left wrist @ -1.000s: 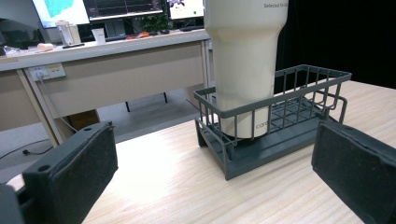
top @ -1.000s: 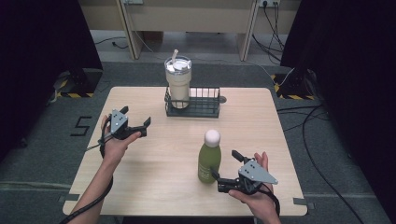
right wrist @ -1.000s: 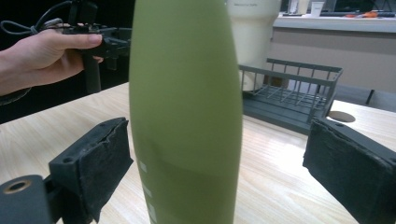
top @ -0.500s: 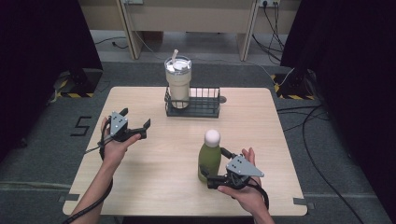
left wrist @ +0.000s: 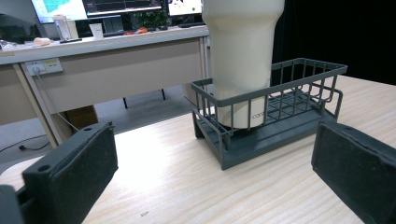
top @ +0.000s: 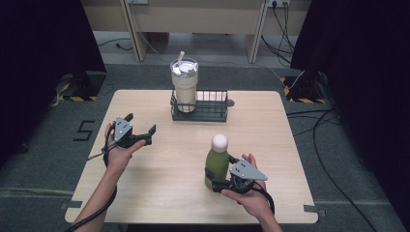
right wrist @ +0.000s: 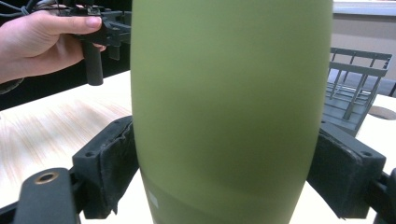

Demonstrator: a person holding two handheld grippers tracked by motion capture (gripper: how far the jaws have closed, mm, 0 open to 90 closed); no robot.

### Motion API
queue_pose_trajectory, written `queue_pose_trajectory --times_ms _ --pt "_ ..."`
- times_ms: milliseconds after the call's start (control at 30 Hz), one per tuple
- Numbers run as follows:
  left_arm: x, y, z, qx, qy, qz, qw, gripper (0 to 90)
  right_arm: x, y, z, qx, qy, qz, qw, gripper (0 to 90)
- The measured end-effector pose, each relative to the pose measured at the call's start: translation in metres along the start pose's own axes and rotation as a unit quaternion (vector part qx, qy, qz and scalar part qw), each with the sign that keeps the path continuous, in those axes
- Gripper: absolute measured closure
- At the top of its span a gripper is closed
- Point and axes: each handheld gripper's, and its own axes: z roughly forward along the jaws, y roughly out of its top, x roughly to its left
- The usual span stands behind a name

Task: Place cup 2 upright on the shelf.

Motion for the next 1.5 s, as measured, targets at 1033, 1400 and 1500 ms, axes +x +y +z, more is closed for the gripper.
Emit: queue_pose_trajectory --times_ms 1033,1400,1500 --pt "0.005 -0.006 -0.003 0.004 0.004 -0.009 0.9999 0.0 -0.002 0.010 0.008 -0.006 -0.006 -0.002 1.0000 20.7" --pt "0.005 -0.007 -0.003 0.003 0.002 -0.012 0.9999 0.0 -0.014 0.026 0.009 -0.025 -0.032 -0.001 0.9992 20.8" --pt "0.004 -0.007 -0.003 0.002 0.002 -0.011 0.9999 0.0 -0.018 0.030 0.009 -0.030 -0.040 -0.001 0.9988 20.8"
